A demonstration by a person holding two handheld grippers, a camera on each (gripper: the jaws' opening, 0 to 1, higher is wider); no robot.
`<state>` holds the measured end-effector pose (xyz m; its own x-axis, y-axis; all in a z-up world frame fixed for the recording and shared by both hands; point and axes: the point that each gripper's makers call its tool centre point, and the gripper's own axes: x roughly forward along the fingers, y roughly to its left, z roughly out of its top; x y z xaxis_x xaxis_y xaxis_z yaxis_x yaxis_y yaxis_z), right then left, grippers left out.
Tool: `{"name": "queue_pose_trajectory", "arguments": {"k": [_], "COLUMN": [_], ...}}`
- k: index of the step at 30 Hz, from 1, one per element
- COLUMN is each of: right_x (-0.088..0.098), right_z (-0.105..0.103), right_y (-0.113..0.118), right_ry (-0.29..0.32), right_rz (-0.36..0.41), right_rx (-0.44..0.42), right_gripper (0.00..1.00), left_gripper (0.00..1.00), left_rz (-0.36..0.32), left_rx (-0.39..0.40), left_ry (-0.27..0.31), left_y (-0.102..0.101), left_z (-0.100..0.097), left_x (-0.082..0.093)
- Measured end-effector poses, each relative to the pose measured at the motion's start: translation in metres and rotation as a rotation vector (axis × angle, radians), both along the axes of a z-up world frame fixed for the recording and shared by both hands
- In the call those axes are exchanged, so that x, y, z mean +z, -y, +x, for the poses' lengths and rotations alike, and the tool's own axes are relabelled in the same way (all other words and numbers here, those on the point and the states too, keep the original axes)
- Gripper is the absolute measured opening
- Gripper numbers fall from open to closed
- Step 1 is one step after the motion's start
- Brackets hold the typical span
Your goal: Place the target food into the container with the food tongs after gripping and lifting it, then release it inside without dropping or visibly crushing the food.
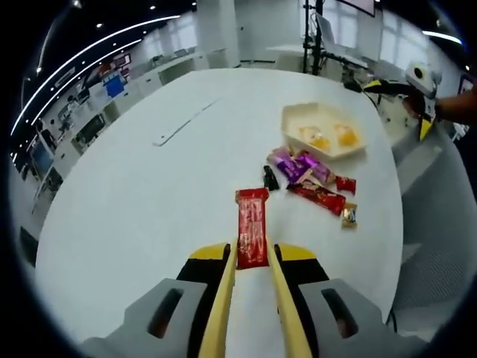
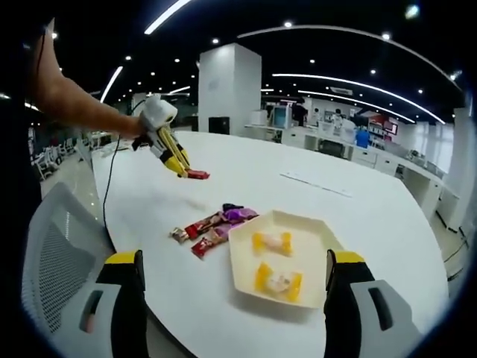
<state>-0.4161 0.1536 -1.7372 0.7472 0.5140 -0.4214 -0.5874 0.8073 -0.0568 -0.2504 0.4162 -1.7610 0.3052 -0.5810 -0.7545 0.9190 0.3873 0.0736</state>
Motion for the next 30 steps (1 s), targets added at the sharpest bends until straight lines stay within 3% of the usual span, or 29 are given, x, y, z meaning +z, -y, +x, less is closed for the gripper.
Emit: {"name": "queue_pose_trajectory", "arguments": {"k": [4, 11, 15, 30], "right_x": [0.004, -0.006, 0.004, 0.003], "right_z": [-0.002, -0.008, -0.005, -0.005], "right_y": [-0.003, -0.001, 0.001, 0.0], "right_ry": [0.012, 0.016, 0.05, 0.045], "right_rz": [0.015, 0.019, 0.052, 0.061], "right_rx": [0.023, 0.009, -0.003, -0.003], "right_gripper": [1.0, 0.99, 0.99, 0.99], "left_gripper": [0.2, 0.2, 0.2, 0.2], "left_rz": [-0.001, -0.001, -0.001, -0.001], "left_rx": [-0.016, -0.024, -0.025, -0.049], "left_ry": [0.003, 0.007, 0.012, 0.015], "left_y": [-0.001, -0.002, -0.002, 0.013], "left_z": [0.0, 0.0, 0.0, -0.005], "left_x": [0.008, 0.013, 0.015, 0.019]}}
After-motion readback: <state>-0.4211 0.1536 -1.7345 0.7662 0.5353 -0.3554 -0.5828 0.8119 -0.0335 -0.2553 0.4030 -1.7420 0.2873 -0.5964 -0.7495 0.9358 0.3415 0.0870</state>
